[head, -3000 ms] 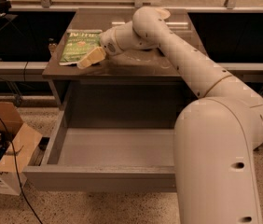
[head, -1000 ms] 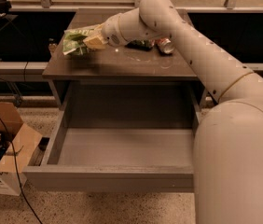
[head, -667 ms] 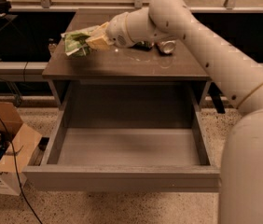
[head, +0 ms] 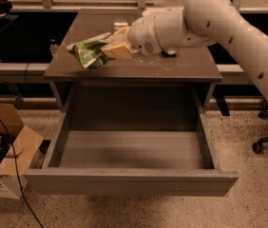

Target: Place green jalapeno chip bag into top drawer

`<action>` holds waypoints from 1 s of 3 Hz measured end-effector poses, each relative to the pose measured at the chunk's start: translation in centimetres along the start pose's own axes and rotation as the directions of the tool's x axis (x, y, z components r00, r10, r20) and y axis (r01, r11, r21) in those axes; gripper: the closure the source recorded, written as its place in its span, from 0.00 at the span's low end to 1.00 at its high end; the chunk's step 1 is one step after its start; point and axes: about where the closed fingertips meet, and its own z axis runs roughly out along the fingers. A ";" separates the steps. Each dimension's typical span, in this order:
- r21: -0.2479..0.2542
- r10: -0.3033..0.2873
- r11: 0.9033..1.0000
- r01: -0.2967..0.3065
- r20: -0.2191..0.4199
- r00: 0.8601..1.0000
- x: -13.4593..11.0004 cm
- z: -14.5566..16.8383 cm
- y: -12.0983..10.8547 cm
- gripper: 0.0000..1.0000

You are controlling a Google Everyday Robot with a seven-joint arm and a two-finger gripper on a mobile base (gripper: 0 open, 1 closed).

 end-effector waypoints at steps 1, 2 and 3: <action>-0.026 0.000 1.000 -0.001 -0.029 1.000 0.7 -3.7 2.6 1.00; -0.121 -0.004 0.993 -0.010 -0.119 0.993 3.6 -6.7 6.0 1.00; -0.181 0.034 0.980 -0.079 -0.237 0.971 6.7 -7.9 8.1 1.00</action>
Offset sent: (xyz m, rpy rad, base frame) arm -0.0923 -0.1021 -0.0263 -0.1769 0.0911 0.1217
